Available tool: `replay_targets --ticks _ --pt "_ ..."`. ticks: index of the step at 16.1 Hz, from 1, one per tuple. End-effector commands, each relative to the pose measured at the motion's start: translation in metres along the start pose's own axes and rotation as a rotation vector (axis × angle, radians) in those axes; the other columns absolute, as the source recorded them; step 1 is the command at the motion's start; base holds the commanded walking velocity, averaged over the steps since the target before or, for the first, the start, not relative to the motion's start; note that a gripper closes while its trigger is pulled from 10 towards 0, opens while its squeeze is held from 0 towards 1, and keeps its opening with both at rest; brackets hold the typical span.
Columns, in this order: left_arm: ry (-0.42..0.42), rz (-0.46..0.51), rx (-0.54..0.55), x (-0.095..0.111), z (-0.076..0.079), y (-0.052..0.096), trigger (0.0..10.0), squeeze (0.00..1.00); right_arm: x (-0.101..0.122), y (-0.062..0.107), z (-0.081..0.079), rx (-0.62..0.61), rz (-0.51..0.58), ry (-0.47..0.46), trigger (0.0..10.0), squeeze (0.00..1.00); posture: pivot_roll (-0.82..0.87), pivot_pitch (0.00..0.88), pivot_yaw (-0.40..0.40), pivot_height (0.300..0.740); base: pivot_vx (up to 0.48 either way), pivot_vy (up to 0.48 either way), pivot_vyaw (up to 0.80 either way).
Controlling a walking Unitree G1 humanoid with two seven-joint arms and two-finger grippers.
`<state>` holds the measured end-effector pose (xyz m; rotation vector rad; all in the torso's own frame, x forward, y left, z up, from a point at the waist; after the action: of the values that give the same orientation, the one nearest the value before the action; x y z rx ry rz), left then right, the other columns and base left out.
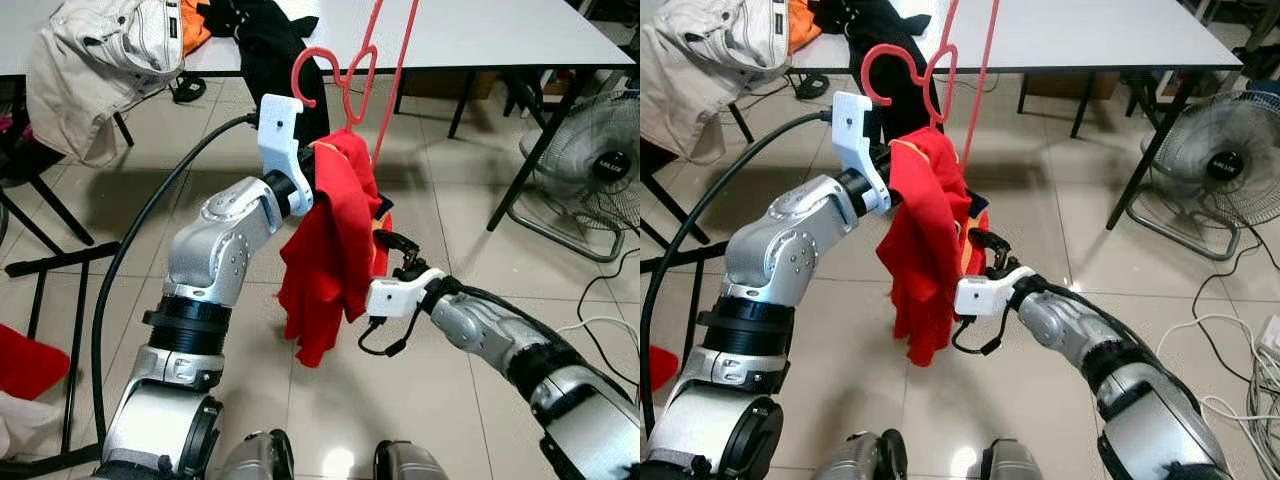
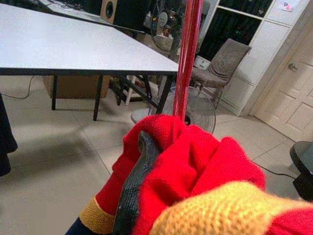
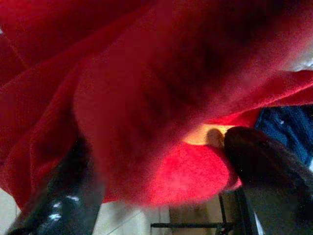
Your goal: Hang hanger
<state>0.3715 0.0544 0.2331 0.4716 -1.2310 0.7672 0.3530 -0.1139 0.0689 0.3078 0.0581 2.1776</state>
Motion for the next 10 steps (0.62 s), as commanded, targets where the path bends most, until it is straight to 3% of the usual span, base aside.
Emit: replay_targets --ticks 1,8,10 --pt "-0.034 0.071 -0.071 0.0241 0.0169 -0.0030 10.0 0.00 0.0017 -0.0015 0.0016 -0.003 0.014 0.003 0.0 0.00 -0.21 0.117 0.065 0.740 0.000 0.000 0.00" --pt "-0.029 0.078 -0.079 0.0265 0.0198 -0.0034 10.0 0.00 0.0049 -0.0060 -0.0014 0.003 0.013 -0.018 0.0 0.00 -0.21 0.118 0.064 0.740 0.000 0.000 0.00" --pt "-0.026 0.072 -0.086 0.0245 0.0215 -0.0036 10.0 0.00 0.0116 -0.0103 -0.0006 -0.002 0.030 -0.061 0.0 0.00 -0.21 0.118 0.064 0.740 0.000 0.000 0.00"
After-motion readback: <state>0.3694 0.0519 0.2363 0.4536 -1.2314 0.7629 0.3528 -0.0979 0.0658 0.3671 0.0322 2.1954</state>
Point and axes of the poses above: a point about 5 cm out from each wrist's last joint towards the gripper, its own y axis pointing back from the gripper into the wrist, its own x axis along the axis of the wrist's last joint, z = x × y, the point moved 3 cm from there along -y, pointing out of the wrist towards the gripper, and after that the axes turned 6 degrees about y, right-handed, at the moved point
